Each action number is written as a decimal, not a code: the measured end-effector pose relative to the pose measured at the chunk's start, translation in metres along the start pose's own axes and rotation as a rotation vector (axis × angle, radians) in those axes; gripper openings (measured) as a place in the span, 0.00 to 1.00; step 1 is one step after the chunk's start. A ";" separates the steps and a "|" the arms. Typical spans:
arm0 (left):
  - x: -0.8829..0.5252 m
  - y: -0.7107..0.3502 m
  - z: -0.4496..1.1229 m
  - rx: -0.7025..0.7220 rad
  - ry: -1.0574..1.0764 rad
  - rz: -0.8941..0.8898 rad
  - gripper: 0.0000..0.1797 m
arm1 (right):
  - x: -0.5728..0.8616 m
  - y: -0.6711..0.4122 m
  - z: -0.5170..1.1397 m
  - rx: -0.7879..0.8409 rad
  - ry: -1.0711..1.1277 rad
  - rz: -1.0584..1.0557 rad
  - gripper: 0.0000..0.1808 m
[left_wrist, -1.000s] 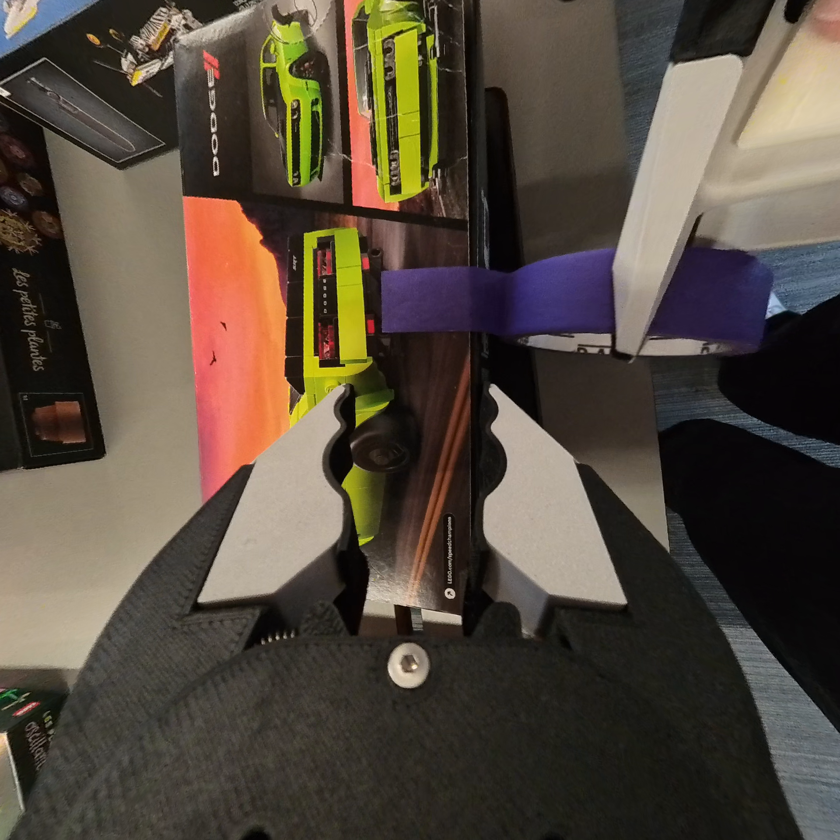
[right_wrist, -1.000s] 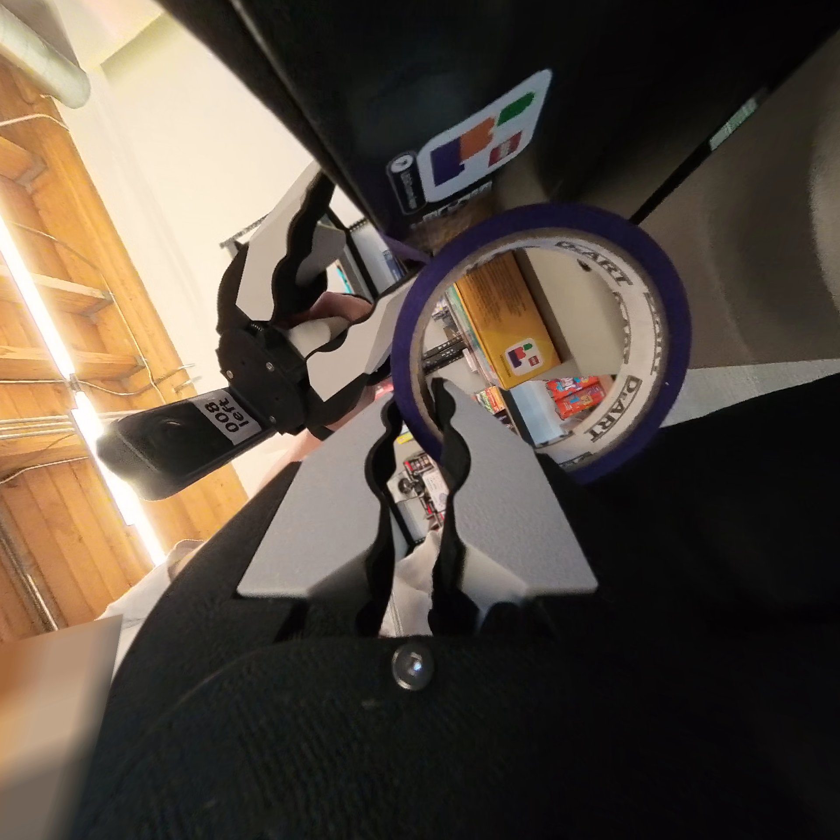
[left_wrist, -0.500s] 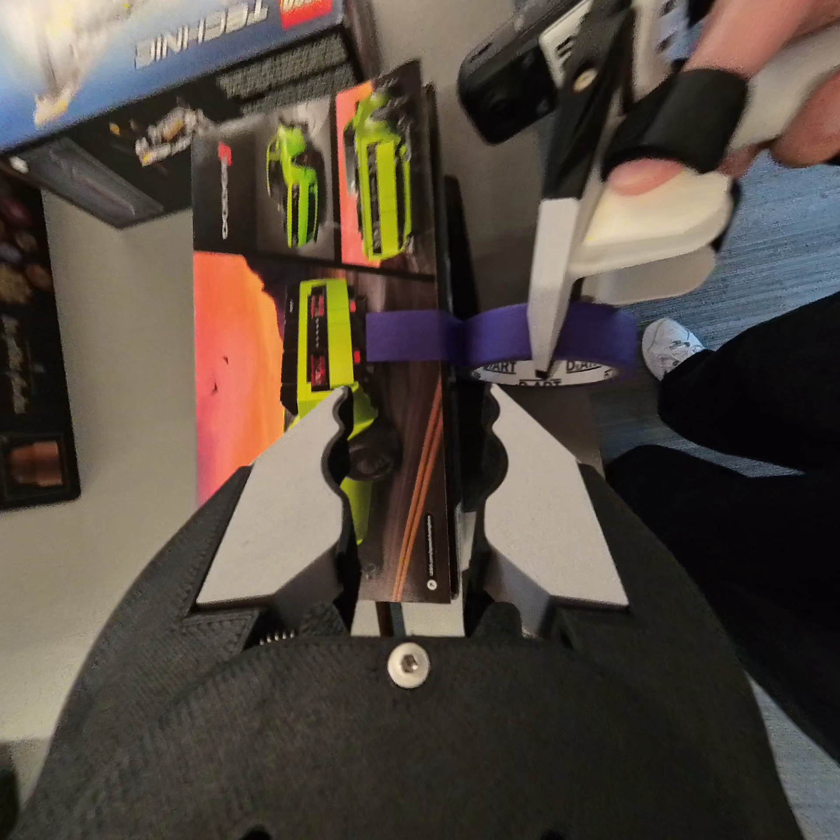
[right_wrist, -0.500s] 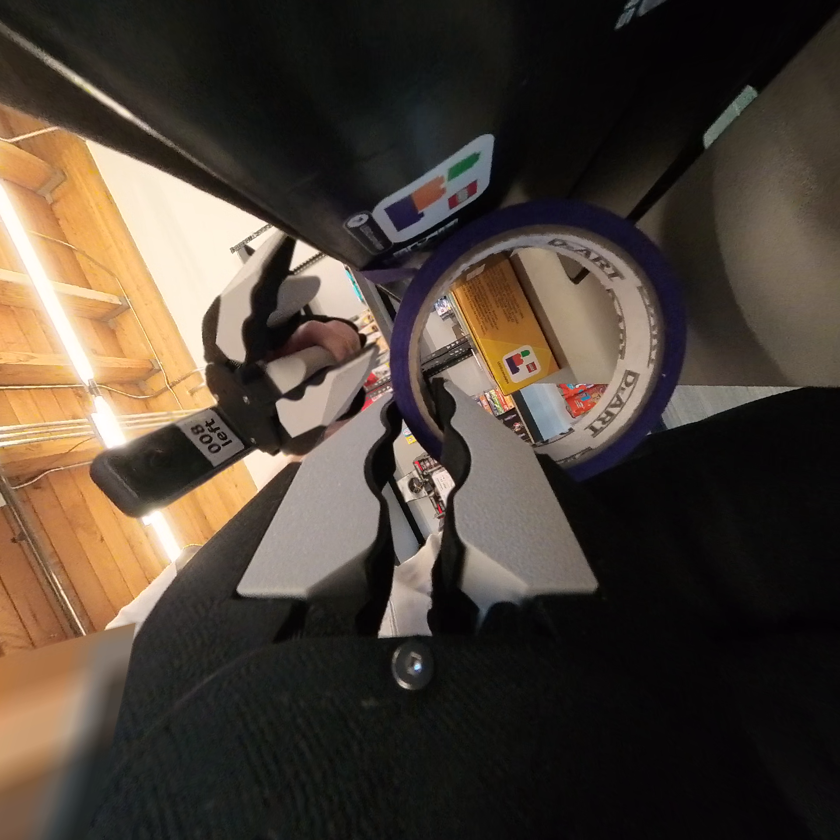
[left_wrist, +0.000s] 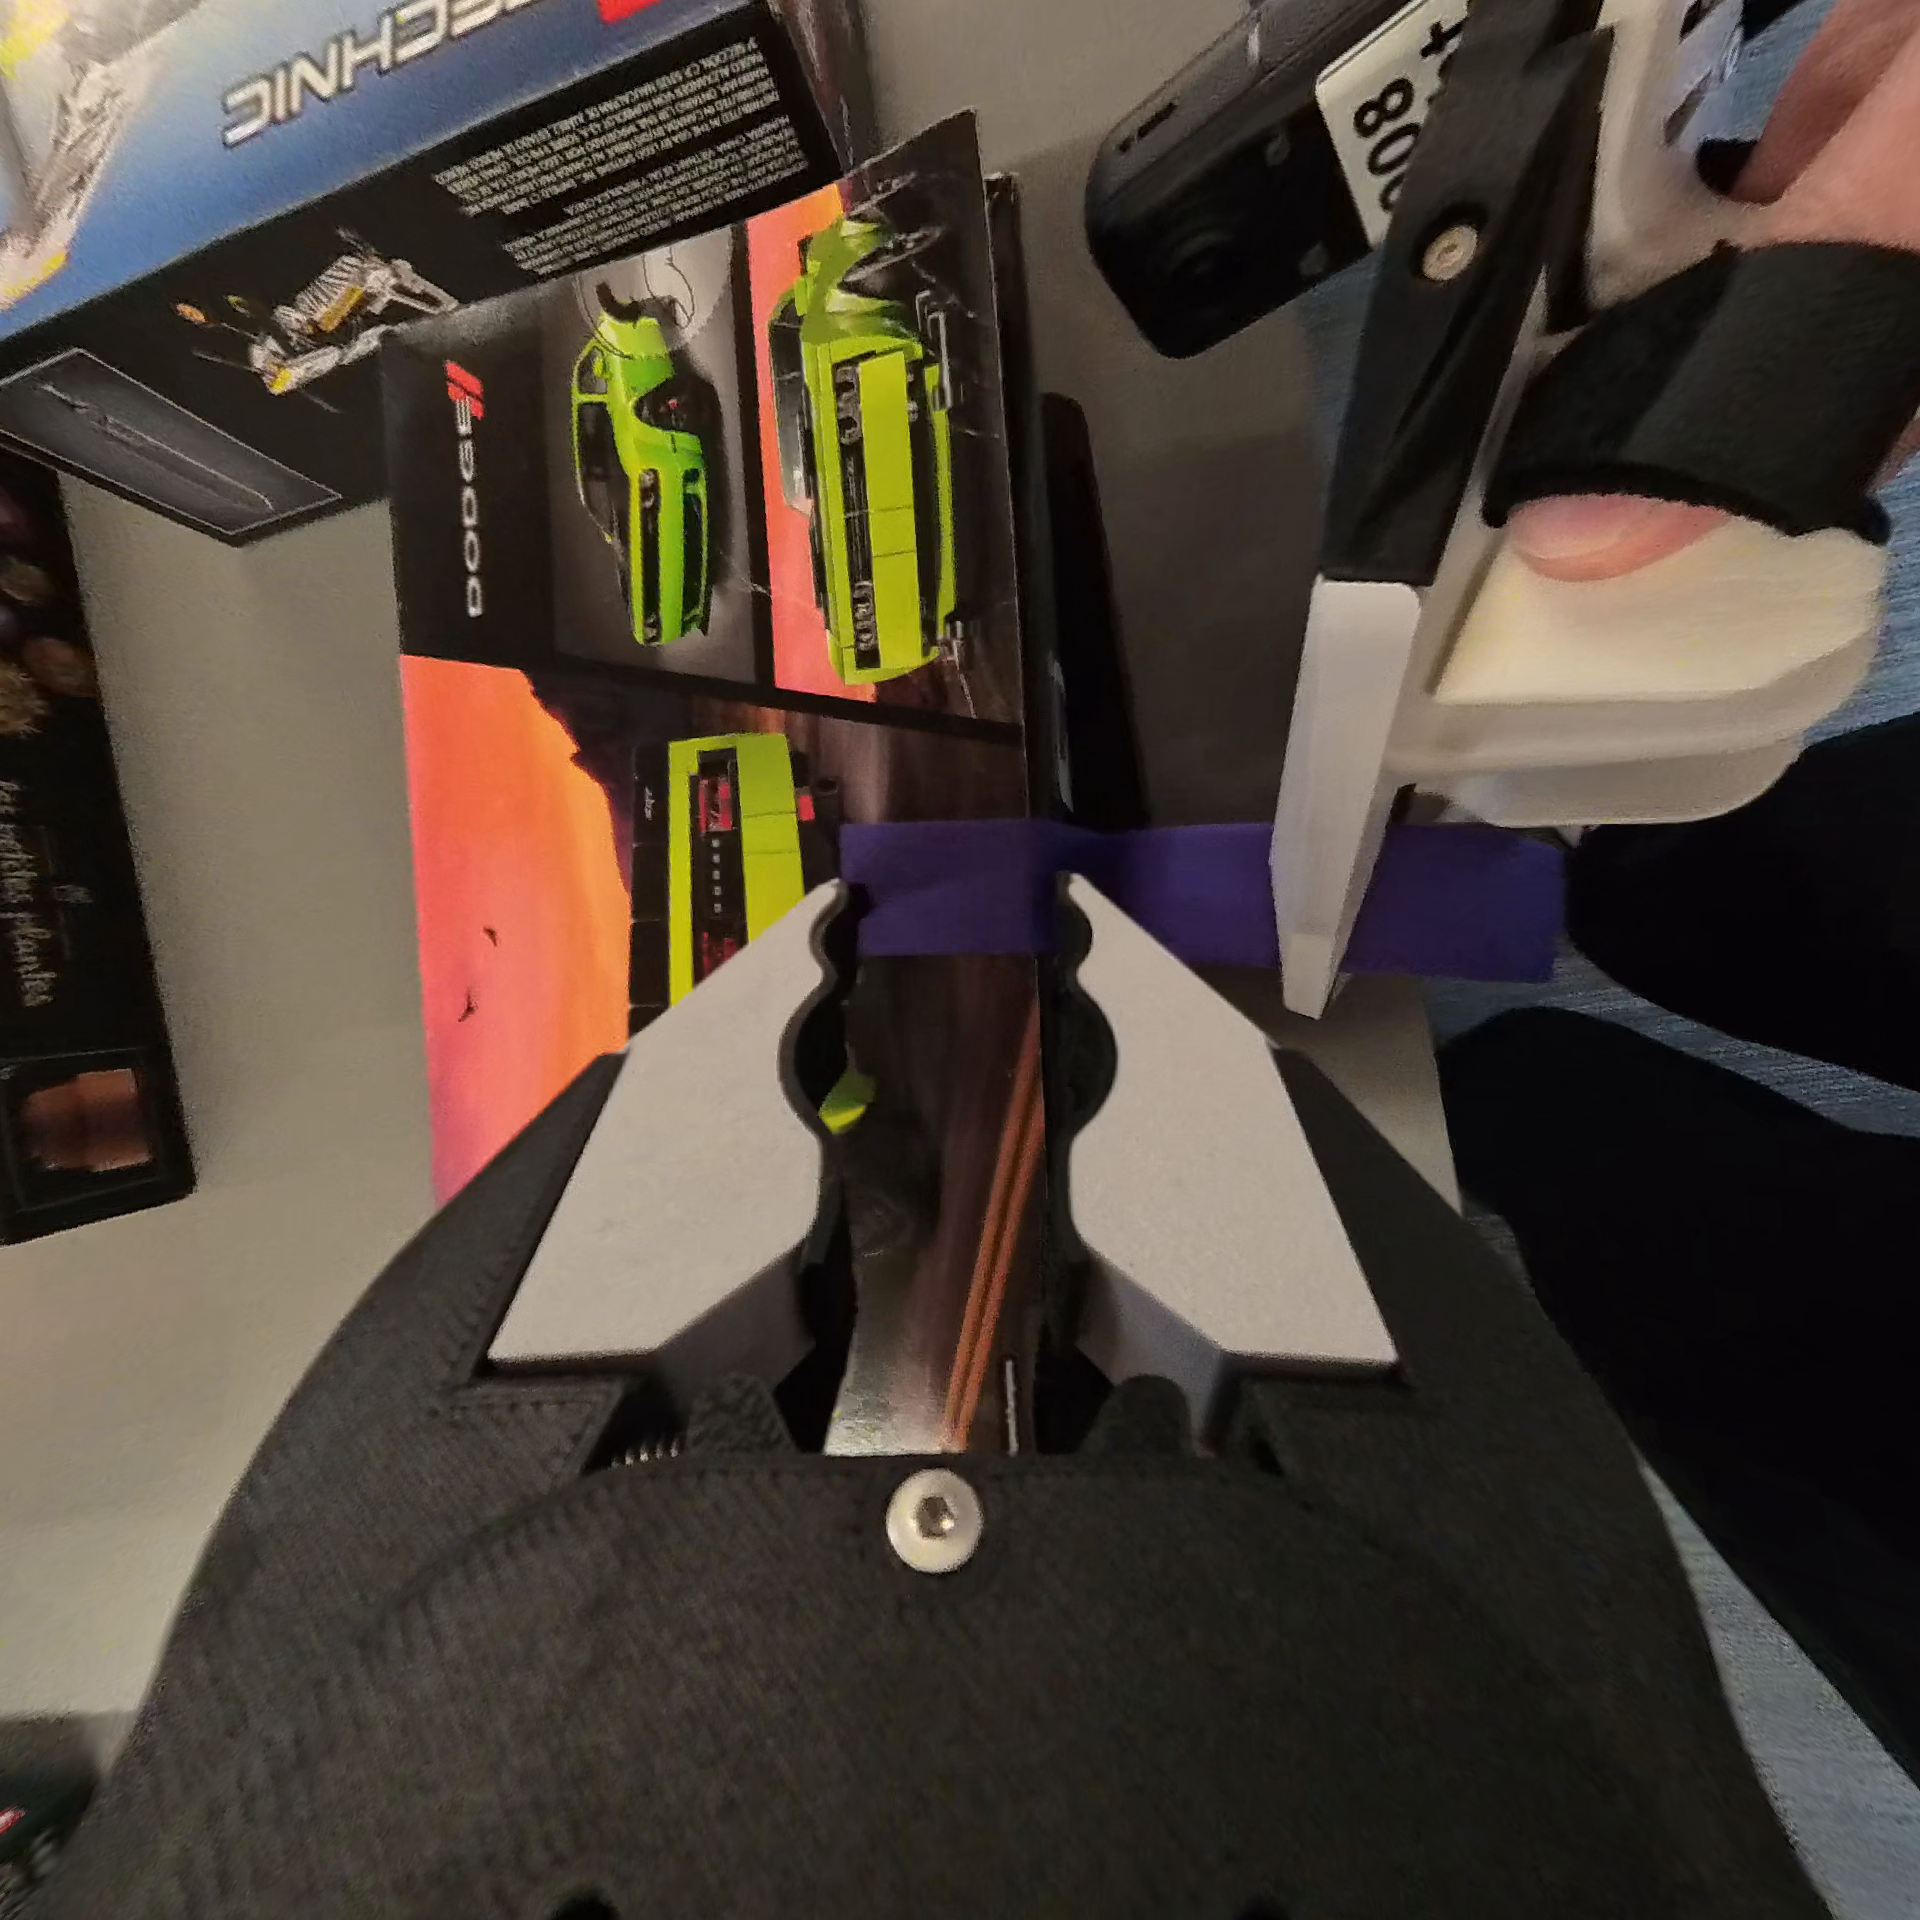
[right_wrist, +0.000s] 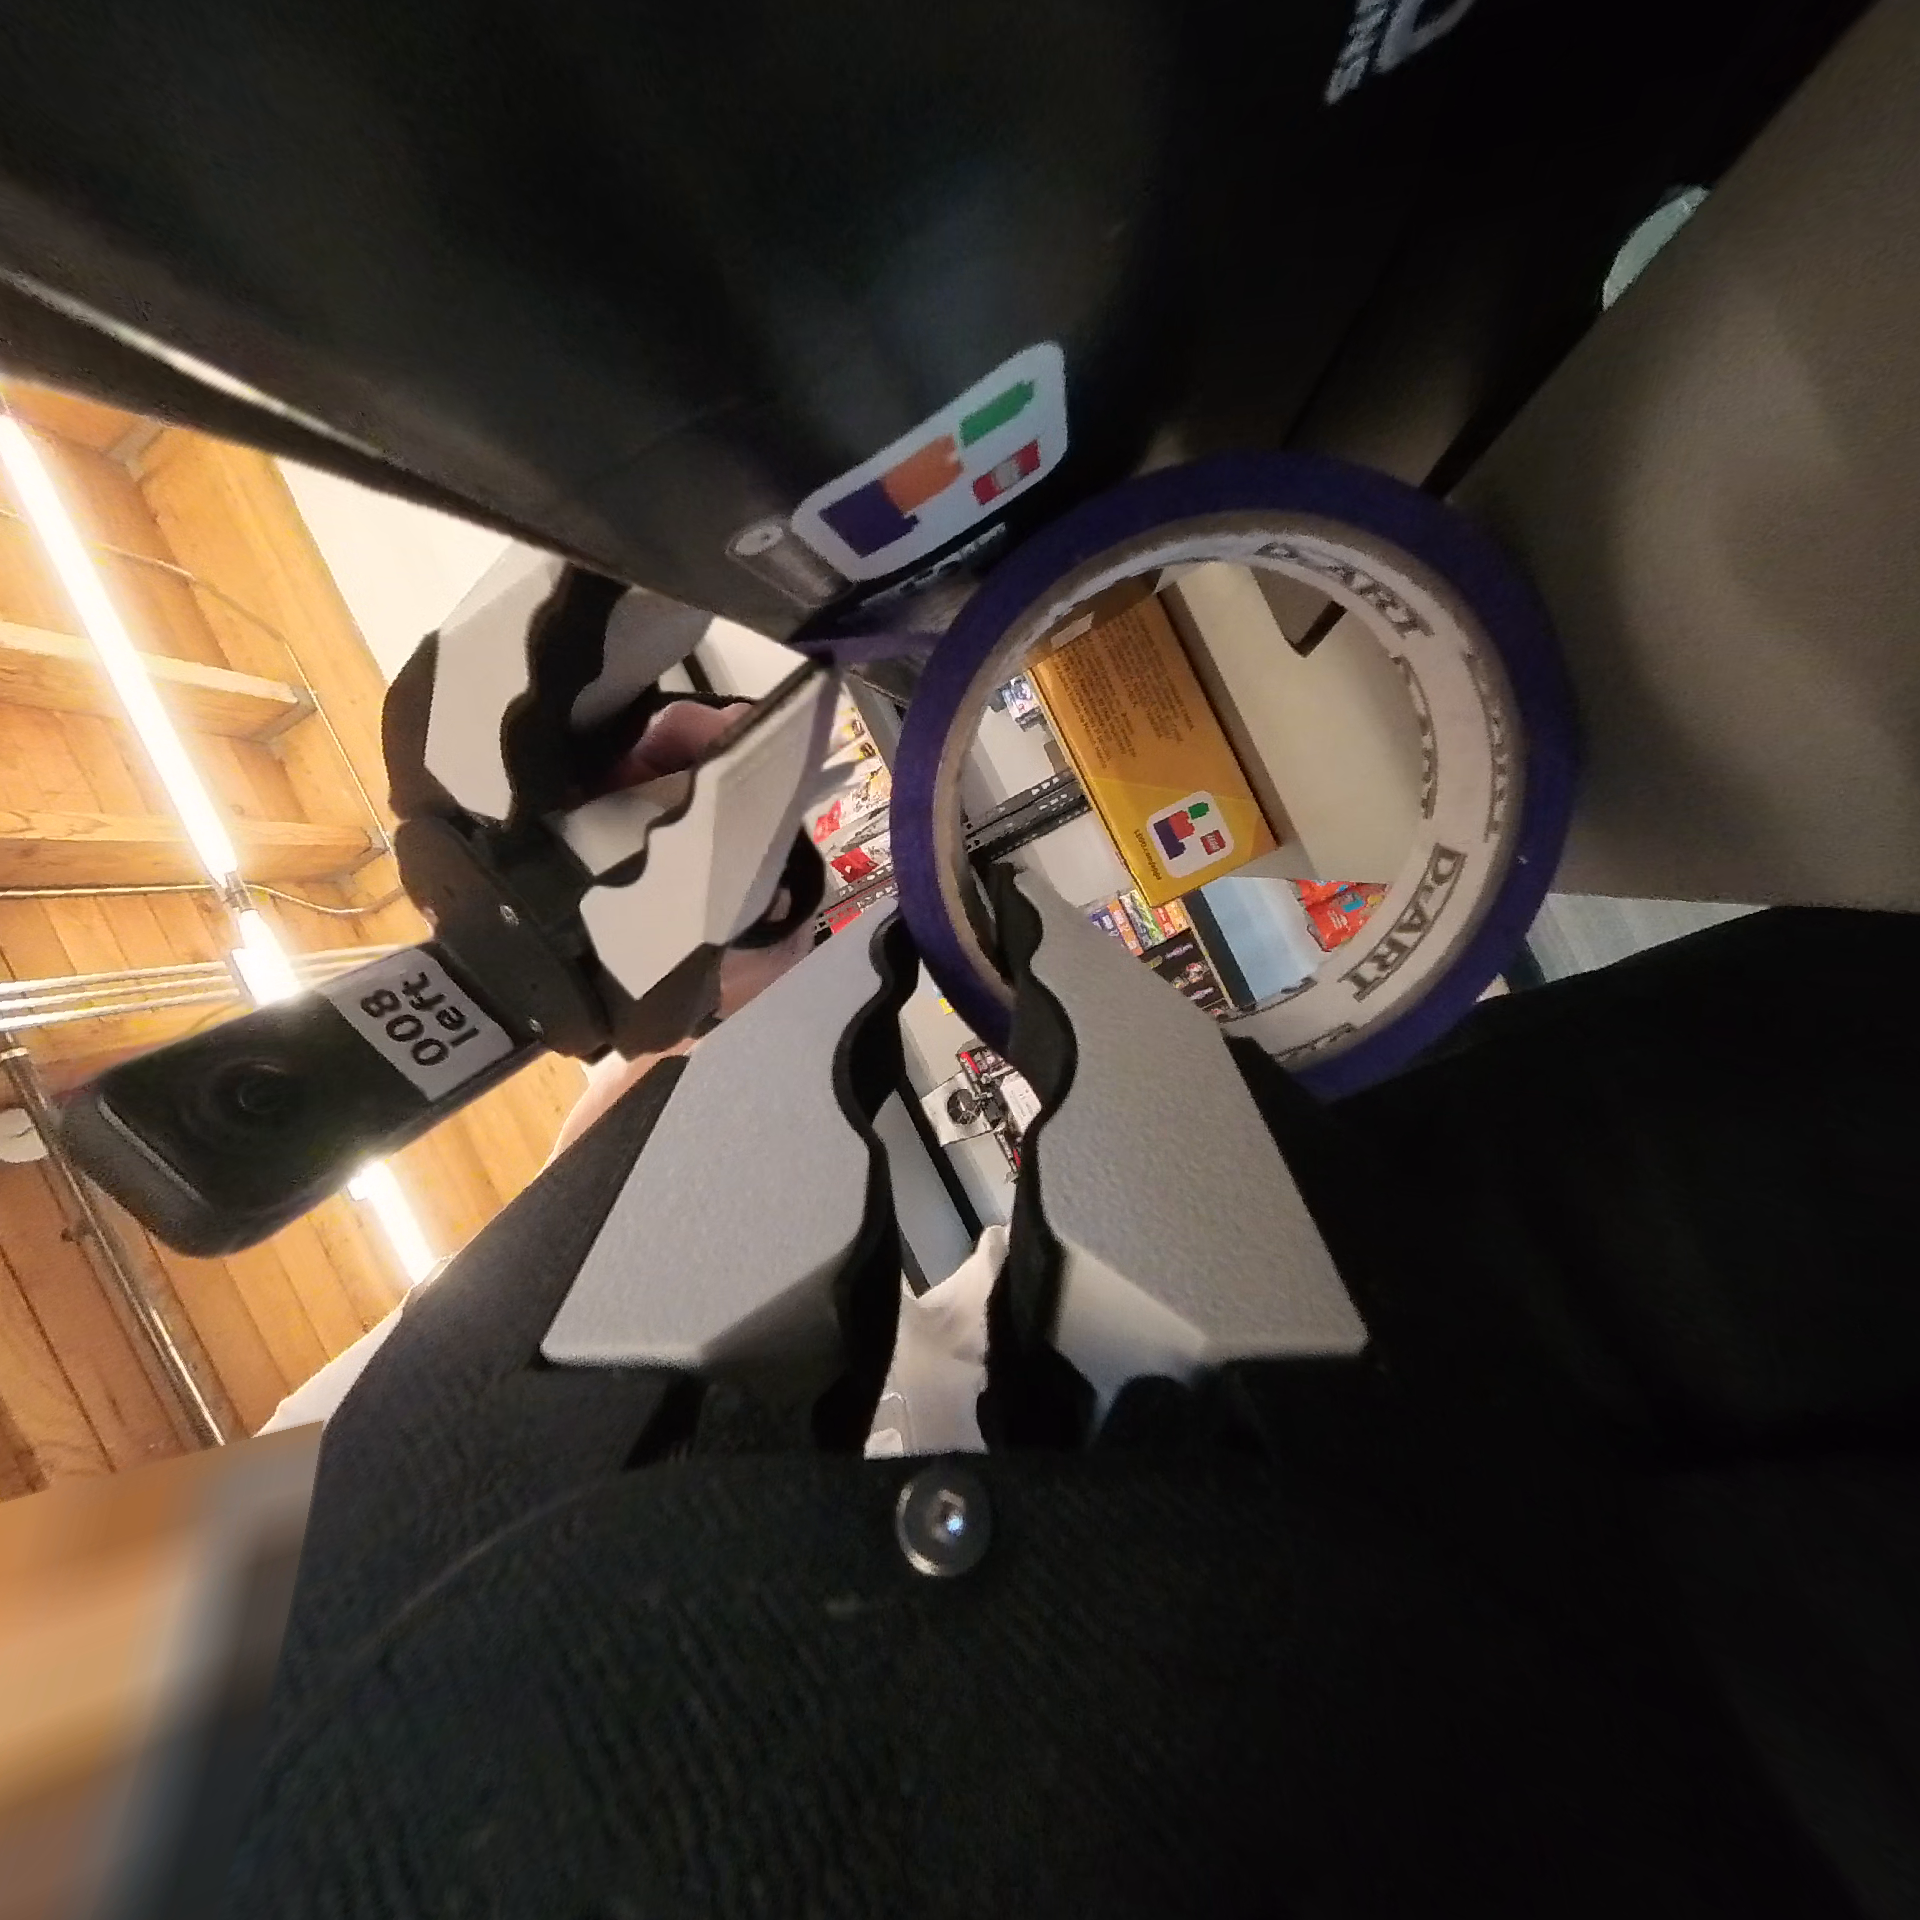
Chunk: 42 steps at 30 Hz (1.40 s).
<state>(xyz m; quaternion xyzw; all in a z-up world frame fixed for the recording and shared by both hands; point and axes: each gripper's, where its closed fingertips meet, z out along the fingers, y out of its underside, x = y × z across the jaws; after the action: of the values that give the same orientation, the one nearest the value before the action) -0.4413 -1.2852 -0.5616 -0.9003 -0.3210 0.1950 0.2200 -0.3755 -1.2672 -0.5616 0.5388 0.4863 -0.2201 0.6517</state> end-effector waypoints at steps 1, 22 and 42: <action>0.000 0.000 0.000 -0.003 -0.008 0.005 0.20 | 0.000 0.000 0.000 -0.003 -0.002 0.001 0.07; 0.003 0.000 0.000 0.052 -0.055 0.012 0.18 | -0.005 0.012 -0.013 -0.030 -0.013 -0.223 0.25; 0.004 -0.001 0.001 0.075 -0.065 -0.004 0.18 | 0.013 0.009 -0.025 0.096 0.047 -0.153 0.42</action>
<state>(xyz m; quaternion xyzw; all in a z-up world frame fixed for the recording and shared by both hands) -0.4396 -1.2820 -0.5623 -0.8839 -0.3222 0.2359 0.2435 -0.3726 -1.2384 -0.5669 0.5360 0.5300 -0.2795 0.5947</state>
